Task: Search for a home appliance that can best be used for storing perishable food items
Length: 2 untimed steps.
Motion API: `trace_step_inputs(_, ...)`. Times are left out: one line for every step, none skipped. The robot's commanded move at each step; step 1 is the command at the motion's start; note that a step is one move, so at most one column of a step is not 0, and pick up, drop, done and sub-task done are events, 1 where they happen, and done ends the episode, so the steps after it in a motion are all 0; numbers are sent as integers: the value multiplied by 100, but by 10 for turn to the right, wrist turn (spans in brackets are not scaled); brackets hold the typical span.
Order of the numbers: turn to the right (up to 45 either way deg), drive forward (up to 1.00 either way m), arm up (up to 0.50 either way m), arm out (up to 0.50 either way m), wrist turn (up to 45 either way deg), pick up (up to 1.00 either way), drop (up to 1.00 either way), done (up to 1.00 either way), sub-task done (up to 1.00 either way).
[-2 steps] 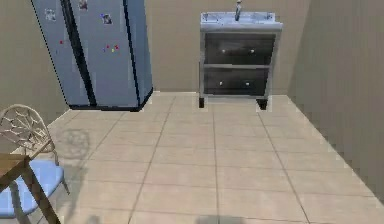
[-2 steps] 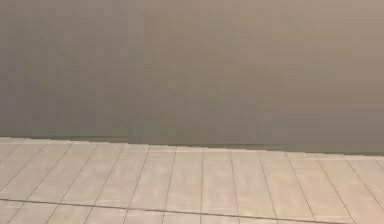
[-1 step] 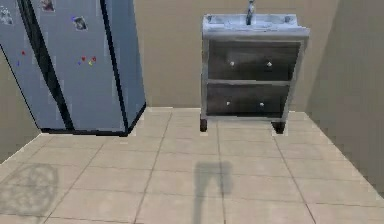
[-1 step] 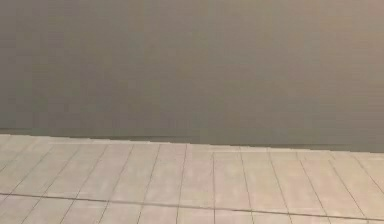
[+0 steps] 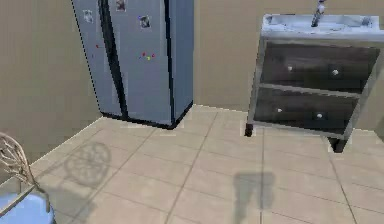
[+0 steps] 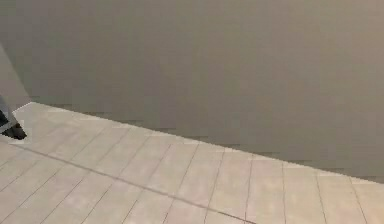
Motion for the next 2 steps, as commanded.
trace_step_inputs(0, 100, 0, 0, 0, 0, 0, 0, 0)
trace_step_inputs(-60, 0, 0, 0, 0, 0, 0, 0, 0)
